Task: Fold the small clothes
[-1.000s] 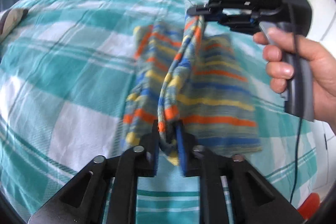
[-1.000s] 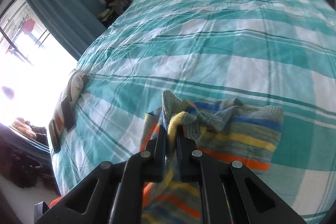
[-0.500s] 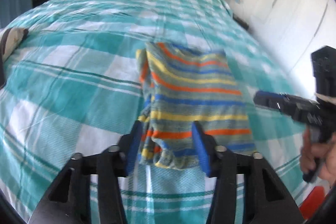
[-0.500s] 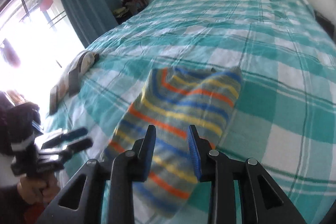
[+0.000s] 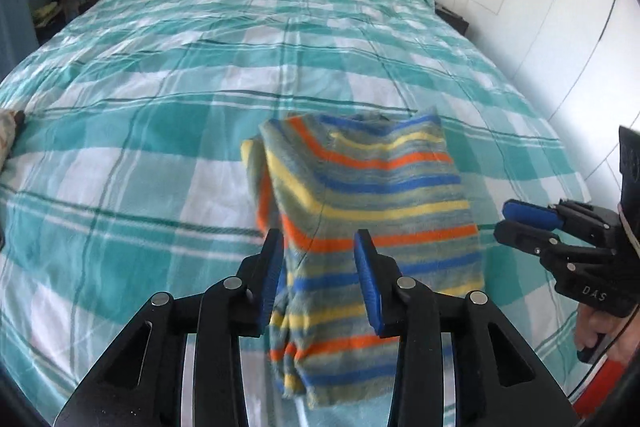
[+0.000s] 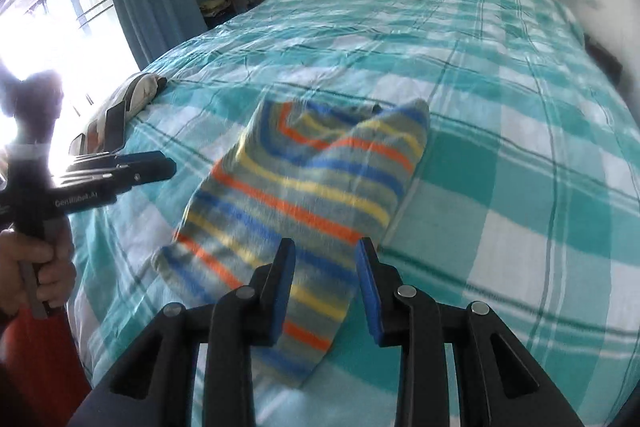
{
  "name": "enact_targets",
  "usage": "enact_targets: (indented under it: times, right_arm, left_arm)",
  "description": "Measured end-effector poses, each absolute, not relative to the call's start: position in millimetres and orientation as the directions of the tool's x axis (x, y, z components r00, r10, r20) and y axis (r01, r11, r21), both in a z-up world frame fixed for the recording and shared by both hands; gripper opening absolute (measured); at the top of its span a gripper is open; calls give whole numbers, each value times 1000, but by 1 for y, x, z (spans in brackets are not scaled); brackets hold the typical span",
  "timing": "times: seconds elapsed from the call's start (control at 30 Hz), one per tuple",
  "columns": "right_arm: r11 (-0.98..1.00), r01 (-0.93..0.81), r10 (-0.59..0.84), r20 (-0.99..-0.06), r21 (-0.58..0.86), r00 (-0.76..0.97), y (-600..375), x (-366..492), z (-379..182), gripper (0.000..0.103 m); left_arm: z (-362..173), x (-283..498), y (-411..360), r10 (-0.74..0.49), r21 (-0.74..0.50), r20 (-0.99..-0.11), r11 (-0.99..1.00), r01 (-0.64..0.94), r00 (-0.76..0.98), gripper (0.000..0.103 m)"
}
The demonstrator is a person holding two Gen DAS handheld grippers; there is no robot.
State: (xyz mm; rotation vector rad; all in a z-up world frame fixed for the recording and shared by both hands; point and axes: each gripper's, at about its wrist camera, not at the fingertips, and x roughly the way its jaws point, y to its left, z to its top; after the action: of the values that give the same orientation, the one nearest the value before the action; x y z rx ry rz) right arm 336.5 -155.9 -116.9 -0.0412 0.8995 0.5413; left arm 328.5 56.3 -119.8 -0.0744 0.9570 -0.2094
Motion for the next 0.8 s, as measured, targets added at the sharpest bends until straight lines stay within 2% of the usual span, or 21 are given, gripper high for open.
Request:
enact_targets:
  times: [0.1,0.17,0.23,0.27,0.37,0.43,0.5,0.53,0.57,0.67,0.8]
  right_arm:
    - [855,-453,447,-799,251,401,-137,367,-152,32]
    - [860,-454,406,-851,232,333,-129,377,-178,32]
    - [850,-472,424,-837,235,347,-130,381,-162,31]
    - [844,-469,453,-813,260,365,-134,385,-149,31]
    - [856,-446,464,-769,261,440,-141,411,-123,32]
    - [877,-408,432,-787,253,441,-140,442,-130,32]
    - [913,-343,353,-847,220,398,-136,471,-160,33]
    - [925,-307,328,-878,224,349,-137,481,-179,34]
    - [926,-275,345,-875,258,339,-141,483,-190,34]
    - [930,-252,354,-833,267,425,-146,463,-167,34]
    - [906,-334,403,-769,259,497,-154,392,-128,34]
  left_arm:
    - [-172,360,46,-87,-39,-896,992,117,436,32]
    - [-179,362,52,-116,-76,-898,991,112,424,33]
    - [-160,360,60,-145,-106,-878,988,112,457,33]
    - [-148,359,63,-163,-123,-857,986,113,489,35]
    - [-132,372,66,-225,-188,-815,974,123,534,59]
    - [-142,391,60,-197,-158,-831,980,118,520,60]
    - [-174,414,56,-101,-68,-889,994,89,448,65]
    - [-183,414,59,-101,-73,-902,994,82,421,66]
    - [-183,413,65,-127,-110,-897,992,66,424,66]
    - [-158,389,81,-154,-151,-865,988,44,478,65]
    - [-137,325,86,-209,-178,-834,978,110,511,71]
